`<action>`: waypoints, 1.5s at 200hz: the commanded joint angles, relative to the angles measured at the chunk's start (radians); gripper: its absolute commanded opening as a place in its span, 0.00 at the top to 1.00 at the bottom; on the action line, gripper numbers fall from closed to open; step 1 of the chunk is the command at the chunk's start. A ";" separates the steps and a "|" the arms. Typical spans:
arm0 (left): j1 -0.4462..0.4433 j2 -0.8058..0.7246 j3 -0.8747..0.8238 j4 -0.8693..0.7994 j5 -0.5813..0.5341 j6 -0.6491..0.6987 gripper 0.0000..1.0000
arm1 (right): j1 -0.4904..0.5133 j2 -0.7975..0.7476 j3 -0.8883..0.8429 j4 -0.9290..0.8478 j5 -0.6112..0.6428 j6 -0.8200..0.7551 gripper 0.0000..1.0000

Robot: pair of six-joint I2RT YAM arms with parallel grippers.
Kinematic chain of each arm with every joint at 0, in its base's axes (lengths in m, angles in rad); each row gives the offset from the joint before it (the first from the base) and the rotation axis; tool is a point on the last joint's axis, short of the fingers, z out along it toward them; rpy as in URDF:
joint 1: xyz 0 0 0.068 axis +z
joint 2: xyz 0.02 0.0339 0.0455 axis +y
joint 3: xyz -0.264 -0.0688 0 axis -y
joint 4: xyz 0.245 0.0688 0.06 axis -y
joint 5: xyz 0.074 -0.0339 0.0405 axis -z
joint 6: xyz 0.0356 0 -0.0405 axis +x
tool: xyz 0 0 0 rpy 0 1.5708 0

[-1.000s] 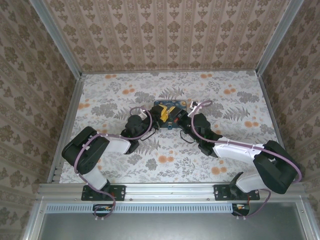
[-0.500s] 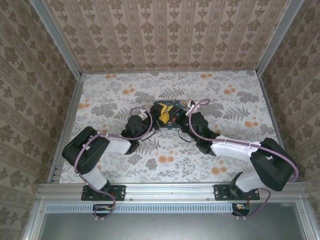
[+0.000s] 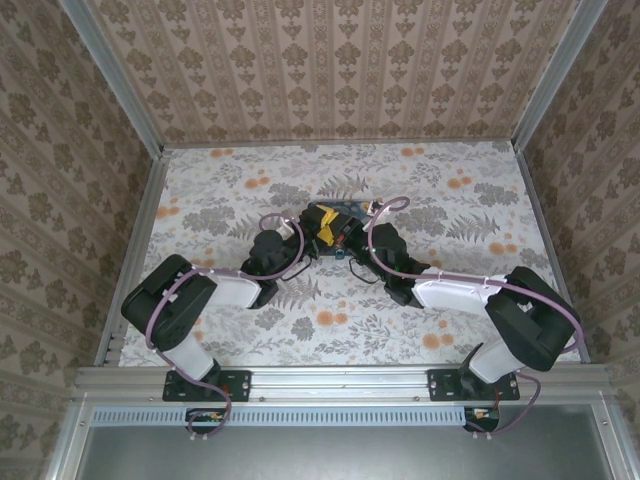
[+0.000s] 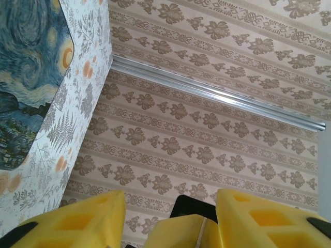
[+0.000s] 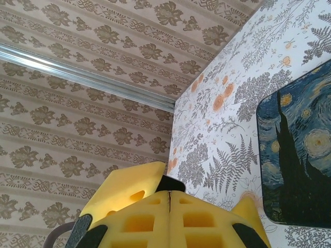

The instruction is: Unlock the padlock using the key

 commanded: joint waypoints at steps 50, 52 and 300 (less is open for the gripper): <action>0.001 -0.018 -0.024 0.022 -0.008 0.027 0.53 | 0.004 -0.073 -0.054 0.024 0.043 0.009 1.00; 0.000 -0.018 -0.024 0.022 -0.008 0.026 0.53 | 0.004 -0.075 -0.055 0.024 0.042 0.009 1.00; -0.002 -0.011 -0.026 0.011 -0.015 0.052 0.80 | 0.002 -0.094 -0.081 0.027 0.051 0.011 1.00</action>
